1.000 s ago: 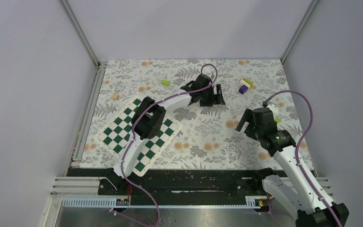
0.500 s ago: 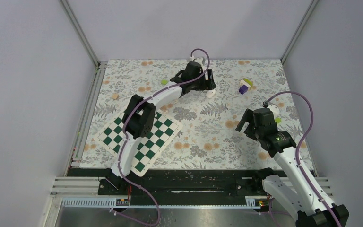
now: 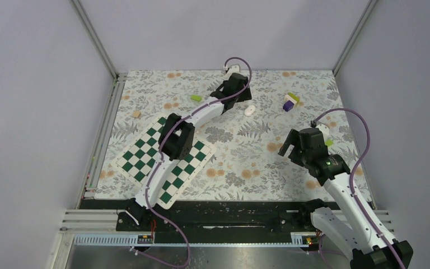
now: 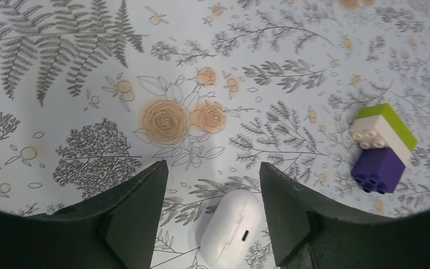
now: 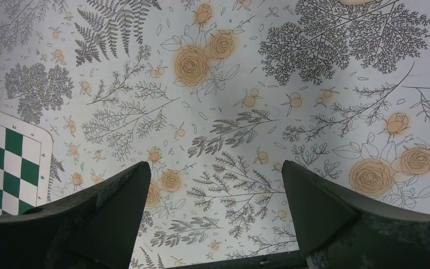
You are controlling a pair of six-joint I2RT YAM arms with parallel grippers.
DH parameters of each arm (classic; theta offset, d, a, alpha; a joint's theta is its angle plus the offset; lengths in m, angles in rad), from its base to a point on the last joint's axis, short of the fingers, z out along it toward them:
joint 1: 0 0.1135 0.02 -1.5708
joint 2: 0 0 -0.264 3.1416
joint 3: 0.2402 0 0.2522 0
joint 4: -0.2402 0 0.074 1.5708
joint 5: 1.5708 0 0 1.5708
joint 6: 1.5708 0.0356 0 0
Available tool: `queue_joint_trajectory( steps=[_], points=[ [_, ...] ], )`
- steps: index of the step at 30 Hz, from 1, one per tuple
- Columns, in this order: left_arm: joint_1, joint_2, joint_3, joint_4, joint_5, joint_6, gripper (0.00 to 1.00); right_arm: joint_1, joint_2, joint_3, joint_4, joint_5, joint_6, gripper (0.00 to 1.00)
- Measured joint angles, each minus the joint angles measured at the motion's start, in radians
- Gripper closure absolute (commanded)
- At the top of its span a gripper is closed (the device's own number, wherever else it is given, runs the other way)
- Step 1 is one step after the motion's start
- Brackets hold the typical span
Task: Insert the wireless bluetooth earbuds into the charging case
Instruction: Pick up the charging case from the center of the board.
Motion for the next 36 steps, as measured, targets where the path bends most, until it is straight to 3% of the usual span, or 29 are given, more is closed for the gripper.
queue_joint_trajectory(
  steps=[7, 18, 36],
  points=[
    [0.009, 0.015, 0.042, -0.126, -0.012, -0.103, 0.42, 0.0, 0.031, 0.0, 0.001, -0.025, 0.003, 0.05],
    [0.034, 0.016, 0.031, -0.183, -0.02, -0.252, 0.38, 0.0, 0.045, 0.0, 0.002, -0.043, 0.007, 0.05],
    [0.068, 0.063, 0.032, -0.181, 0.01, -0.524, 0.52, 0.0, -0.015, -0.024, 0.023, -0.058, 0.056, 0.05]
  ],
)
